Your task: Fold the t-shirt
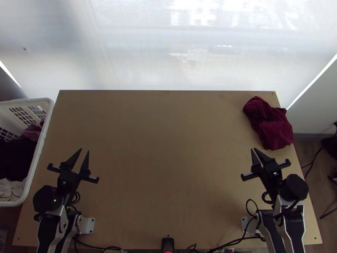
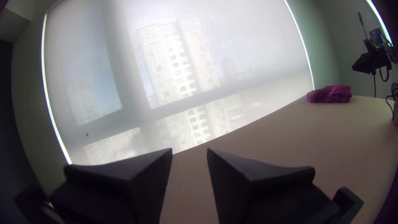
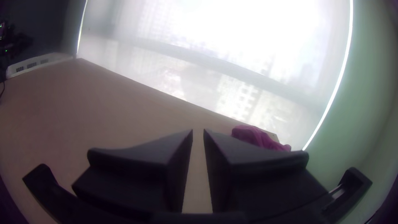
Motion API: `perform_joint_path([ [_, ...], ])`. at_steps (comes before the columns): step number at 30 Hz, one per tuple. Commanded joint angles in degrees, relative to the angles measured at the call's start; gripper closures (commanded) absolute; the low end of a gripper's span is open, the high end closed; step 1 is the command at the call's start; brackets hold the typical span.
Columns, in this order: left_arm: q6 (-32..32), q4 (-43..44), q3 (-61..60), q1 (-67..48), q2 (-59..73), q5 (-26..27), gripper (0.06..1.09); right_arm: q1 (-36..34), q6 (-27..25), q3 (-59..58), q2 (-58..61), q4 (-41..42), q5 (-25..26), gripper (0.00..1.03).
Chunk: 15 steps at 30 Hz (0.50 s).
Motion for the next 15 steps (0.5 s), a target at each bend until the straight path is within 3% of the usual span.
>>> perform_joint_path([
  [1, -1.28, 0.89, -3.55, 1.75, -2.83, 0.31, 0.25, 2.1, -0.04, -8.24, -9.69, 3.35, 0.19, 0.73],
  [3, -1.28, -0.96, -3.64, 1.84, -2.92, 0.31, 0.11, 2.63, 0.23, -9.12, -13.91, 1.68, 0.98, 0.53],
  [6, -0.22, -4.3, -3.64, 1.75, -2.92, 0.57, 0.11, 2.63, -0.21, -9.2, -13.82, 1.15, 2.12, 0.34],
  [9, 2.59, -6.76, -3.64, 1.57, -2.92, 0.74, 0.11, 3.33, -1.62, -9.29, -13.91, -2.63, 2.12, 0.05],
  [15, 5.49, -11.33, -3.64, 1.31, -2.92, 1.01, 0.11, 7.9, -6.19, -9.38, -13.91, -5.44, 2.12, 0.05],
])
